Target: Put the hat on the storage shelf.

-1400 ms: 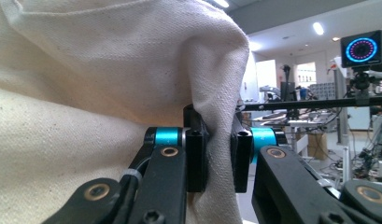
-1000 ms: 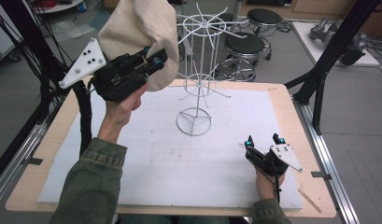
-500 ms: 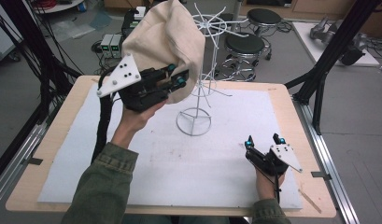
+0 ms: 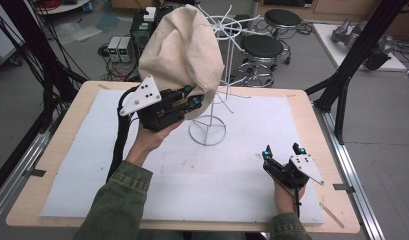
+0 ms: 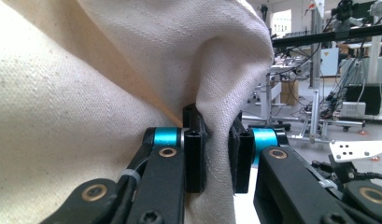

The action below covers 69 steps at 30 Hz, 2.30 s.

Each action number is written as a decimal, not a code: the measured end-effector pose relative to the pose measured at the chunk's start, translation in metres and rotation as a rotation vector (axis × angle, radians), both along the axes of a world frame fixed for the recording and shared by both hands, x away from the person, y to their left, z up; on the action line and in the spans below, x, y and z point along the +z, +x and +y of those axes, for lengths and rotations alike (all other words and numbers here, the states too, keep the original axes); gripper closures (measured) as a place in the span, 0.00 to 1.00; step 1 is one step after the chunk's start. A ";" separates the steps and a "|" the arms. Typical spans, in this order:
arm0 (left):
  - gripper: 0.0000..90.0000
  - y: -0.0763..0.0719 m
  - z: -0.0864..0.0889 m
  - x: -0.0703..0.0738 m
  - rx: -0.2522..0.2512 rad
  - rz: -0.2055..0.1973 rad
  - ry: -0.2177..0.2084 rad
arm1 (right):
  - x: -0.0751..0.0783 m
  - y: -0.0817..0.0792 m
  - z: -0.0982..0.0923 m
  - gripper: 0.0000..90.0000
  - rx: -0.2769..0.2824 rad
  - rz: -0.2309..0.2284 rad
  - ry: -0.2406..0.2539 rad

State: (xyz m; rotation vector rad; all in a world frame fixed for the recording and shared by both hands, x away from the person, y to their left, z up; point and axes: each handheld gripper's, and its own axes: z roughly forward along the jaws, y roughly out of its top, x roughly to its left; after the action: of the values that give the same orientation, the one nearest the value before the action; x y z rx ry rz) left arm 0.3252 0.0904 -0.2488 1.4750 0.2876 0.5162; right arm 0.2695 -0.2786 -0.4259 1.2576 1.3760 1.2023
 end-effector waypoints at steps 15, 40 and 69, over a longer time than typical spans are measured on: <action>0.66 0.004 -0.005 -0.014 0.006 0.062 0.050 | 0.000 0.000 -0.001 0.13 0.000 -0.003 -0.007; 0.32 0.000 0.021 -0.030 0.066 0.082 -0.056 | 0.000 0.000 -0.001 0.13 -0.011 -0.009 0.003; 0.30 -0.024 0.091 -0.050 0.228 0.089 -0.135 | 0.000 0.001 0.001 0.13 -0.013 -0.004 -0.006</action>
State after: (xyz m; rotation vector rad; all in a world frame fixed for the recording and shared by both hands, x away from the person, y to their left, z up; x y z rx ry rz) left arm 0.3008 0.1811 -0.2989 1.3431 0.5553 0.6025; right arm 0.2703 -0.2775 -0.4260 1.2581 1.3652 1.1903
